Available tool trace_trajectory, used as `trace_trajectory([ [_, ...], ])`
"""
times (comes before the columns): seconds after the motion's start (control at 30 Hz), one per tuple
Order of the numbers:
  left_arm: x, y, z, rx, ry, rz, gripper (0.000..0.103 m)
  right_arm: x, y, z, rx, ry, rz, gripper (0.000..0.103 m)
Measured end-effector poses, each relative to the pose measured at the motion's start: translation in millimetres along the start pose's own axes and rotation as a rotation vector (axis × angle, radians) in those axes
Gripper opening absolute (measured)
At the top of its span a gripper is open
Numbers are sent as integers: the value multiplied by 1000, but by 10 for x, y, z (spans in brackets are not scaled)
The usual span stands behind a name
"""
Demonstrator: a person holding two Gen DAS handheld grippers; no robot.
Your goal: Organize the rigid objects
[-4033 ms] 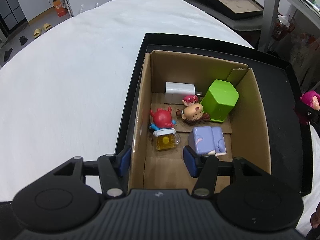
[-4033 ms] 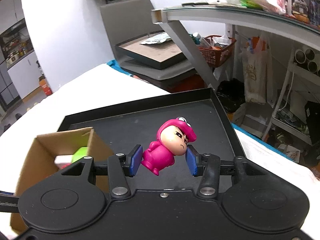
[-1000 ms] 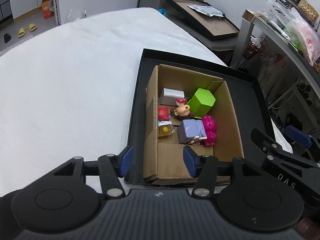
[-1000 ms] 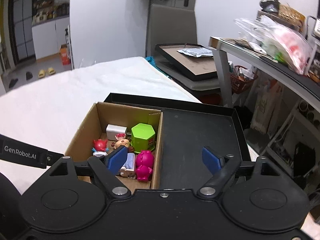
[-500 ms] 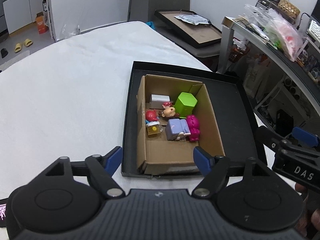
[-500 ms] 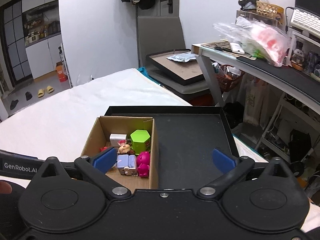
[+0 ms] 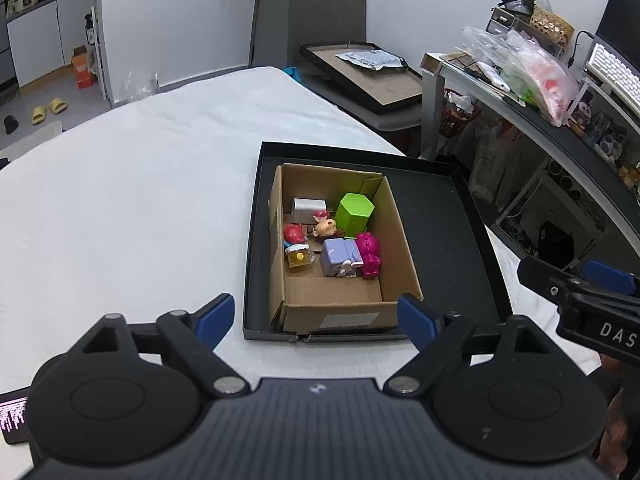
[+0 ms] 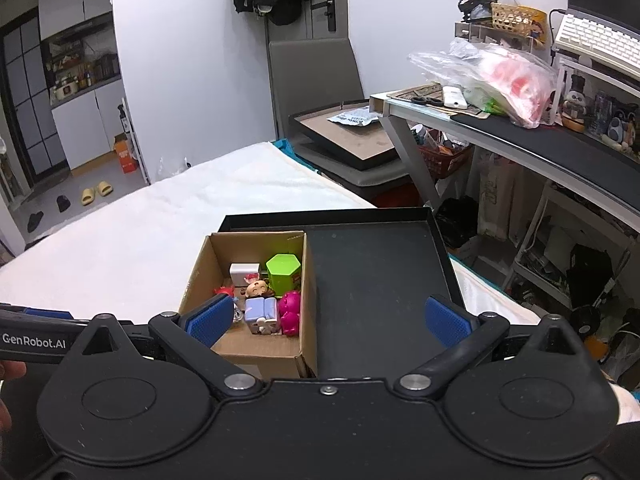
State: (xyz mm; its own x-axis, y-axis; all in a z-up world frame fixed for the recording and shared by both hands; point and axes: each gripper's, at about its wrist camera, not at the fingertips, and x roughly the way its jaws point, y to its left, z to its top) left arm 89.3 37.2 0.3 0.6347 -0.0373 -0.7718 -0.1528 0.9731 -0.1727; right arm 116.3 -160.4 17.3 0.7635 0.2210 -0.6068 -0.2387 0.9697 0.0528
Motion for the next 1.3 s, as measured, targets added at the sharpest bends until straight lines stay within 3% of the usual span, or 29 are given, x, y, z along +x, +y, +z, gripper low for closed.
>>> trace_trajectory([
  [0.7, -497, -138, -184, 50, -65, 14, 90, -374, -38, -76, 28, 5, -12, 103],
  [1.3, -536, -153, -320, 57, -81, 13, 90, -496, 16, -222, -19, 19, -47, 103],
])
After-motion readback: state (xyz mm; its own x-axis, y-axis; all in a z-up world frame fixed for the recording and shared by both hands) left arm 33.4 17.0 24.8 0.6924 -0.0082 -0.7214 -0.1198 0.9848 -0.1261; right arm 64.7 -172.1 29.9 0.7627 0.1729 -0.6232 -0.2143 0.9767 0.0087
